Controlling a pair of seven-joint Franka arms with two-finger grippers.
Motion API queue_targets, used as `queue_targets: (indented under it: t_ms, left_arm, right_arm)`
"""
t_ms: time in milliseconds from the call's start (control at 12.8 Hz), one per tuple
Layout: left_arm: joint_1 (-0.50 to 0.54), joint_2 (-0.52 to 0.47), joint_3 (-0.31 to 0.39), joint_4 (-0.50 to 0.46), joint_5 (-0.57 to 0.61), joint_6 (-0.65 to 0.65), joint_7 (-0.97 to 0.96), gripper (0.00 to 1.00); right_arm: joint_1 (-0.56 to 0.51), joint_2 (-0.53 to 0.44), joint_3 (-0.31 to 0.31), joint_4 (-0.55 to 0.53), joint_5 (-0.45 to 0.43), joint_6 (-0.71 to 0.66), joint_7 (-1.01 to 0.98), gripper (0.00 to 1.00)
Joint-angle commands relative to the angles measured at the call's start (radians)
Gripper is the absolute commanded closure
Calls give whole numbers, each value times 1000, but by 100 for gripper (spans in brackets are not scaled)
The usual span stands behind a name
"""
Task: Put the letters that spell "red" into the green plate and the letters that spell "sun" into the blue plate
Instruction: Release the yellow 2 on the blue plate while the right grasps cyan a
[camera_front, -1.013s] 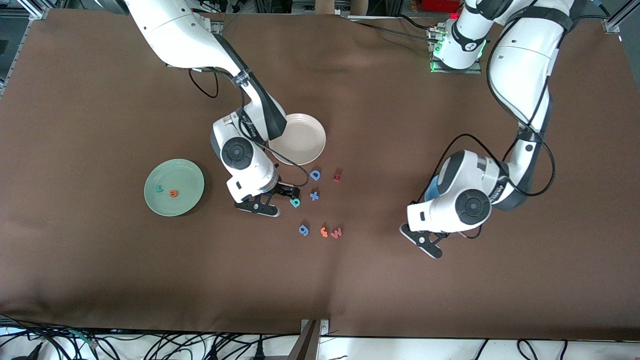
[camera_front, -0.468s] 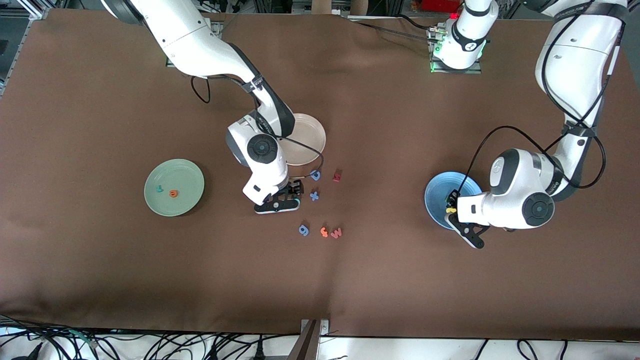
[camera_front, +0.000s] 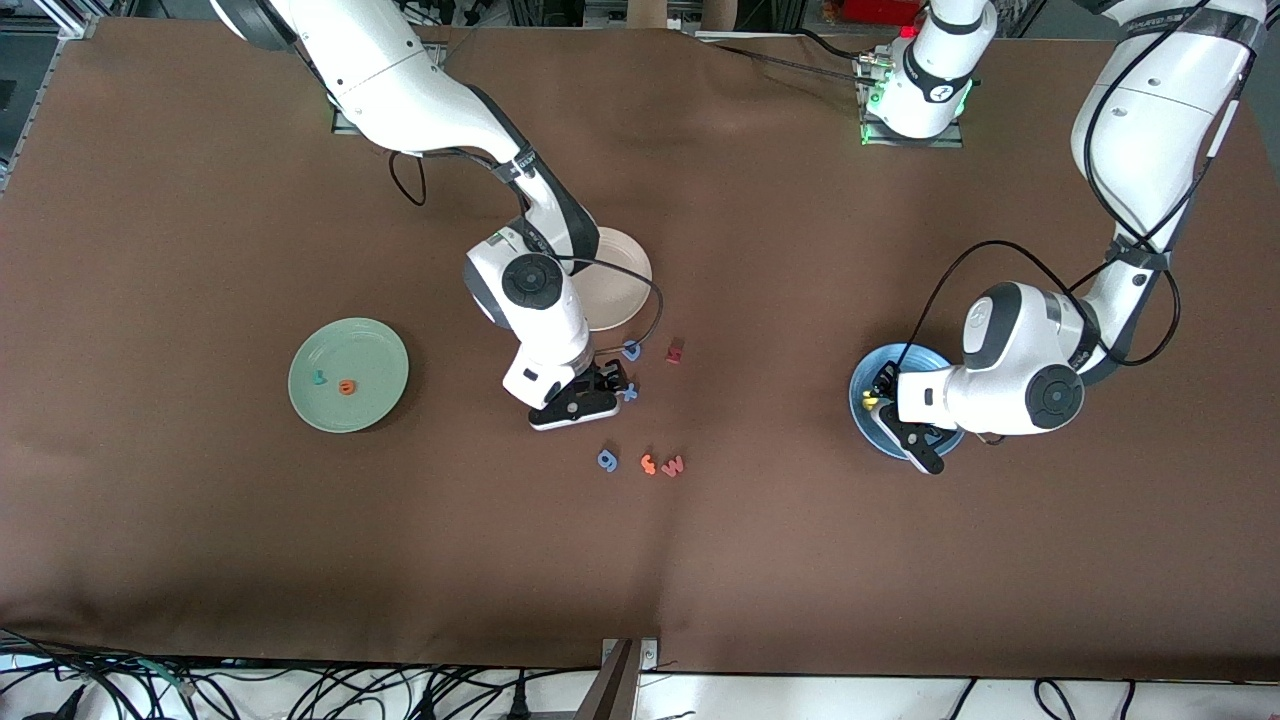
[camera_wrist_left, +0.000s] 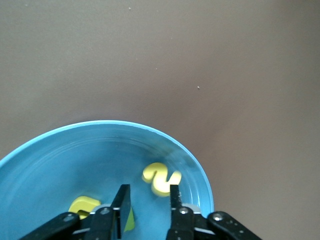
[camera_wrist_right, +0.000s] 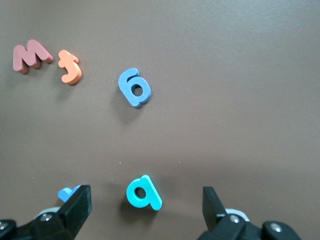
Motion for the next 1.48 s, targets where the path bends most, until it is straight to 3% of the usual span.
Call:
queue_targets:
  t_ms: [0, 468, 701, 1013, 1403]
  left_arm:
    - [10, -45, -11, -27, 13, 10, 17, 0]
    - [10, -137, -17, -7, 13, -9, 8, 0]
    - [7, -169, -19, 7, 10, -33, -26, 0]
    - [-2, -190, -49, 69, 12, -136, -153, 0]
    - [-2, -216, -89, 171, 13, -291, -251, 0]
  right_arm:
    - [10, 40, -4, 32, -43, 18, -23, 2]
    - [11, 49, -4, 31, -98, 18, -21, 10]
    - [11, 54, -4, 31, -111, 18, -23, 23]
    - [11, 54, -4, 32, -111, 18, -21, 25]
    - [10, 51, -5, 32, -109, 14, -24, 81]
